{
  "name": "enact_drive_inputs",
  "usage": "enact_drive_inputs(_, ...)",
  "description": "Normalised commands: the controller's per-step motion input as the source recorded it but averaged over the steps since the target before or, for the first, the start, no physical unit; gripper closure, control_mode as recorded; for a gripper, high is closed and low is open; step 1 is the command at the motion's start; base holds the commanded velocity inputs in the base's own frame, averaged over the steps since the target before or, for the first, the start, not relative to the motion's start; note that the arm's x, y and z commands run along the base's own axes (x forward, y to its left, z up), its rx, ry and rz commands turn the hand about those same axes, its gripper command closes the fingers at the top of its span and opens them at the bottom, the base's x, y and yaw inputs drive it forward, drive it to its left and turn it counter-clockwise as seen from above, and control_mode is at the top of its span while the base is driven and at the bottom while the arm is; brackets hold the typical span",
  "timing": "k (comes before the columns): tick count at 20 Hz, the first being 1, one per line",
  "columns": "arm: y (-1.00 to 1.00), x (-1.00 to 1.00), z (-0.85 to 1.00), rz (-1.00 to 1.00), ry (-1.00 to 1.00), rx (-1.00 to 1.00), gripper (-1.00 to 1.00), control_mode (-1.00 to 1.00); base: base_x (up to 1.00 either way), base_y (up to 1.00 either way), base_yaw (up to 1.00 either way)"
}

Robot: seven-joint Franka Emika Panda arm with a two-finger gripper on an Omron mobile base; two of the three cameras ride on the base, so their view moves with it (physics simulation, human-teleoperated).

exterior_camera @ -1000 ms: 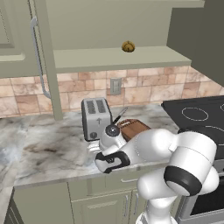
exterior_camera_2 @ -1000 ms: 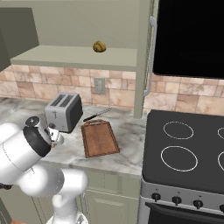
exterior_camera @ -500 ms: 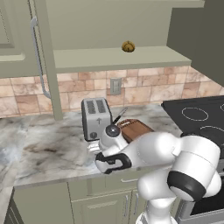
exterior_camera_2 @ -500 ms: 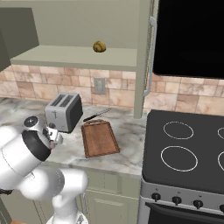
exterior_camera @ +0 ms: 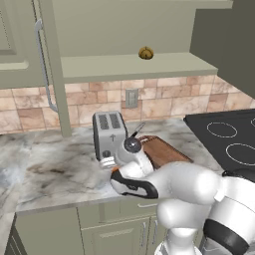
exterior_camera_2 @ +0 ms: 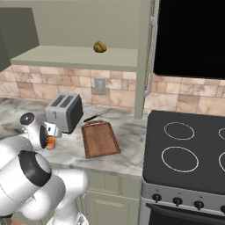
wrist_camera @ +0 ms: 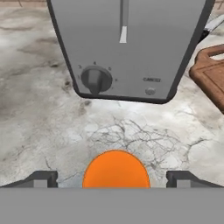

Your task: Pick the bread, place it on the cutting board, pick the jam, place it on the counter, and close the cabinet.

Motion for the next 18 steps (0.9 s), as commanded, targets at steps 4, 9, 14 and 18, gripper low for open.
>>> enact_drive_inputs(4, -0.03, -0.01, 0.66, 0.01, -0.06, 0.00, -1.00, -1.00, 0.00, 0.00, 0.00)
enact_drive_inputs(9, -0.04, -0.06, 0.65, 0.01, -0.04, 0.01, -1.00, -1.00, 0.00, 0.00, 0.00)
enact_drive_inputs(14, -0.08, -0.15, 0.64, 0.00, -0.05, 0.01, -1.00, -1.00, 0.00, 0.00, 0.00)
enact_drive_inputs(18, -0.08, -0.14, 0.53, 0.00, -0.04, 0.00, -1.00, -1.00, 0.00, 0.00, 0.00)
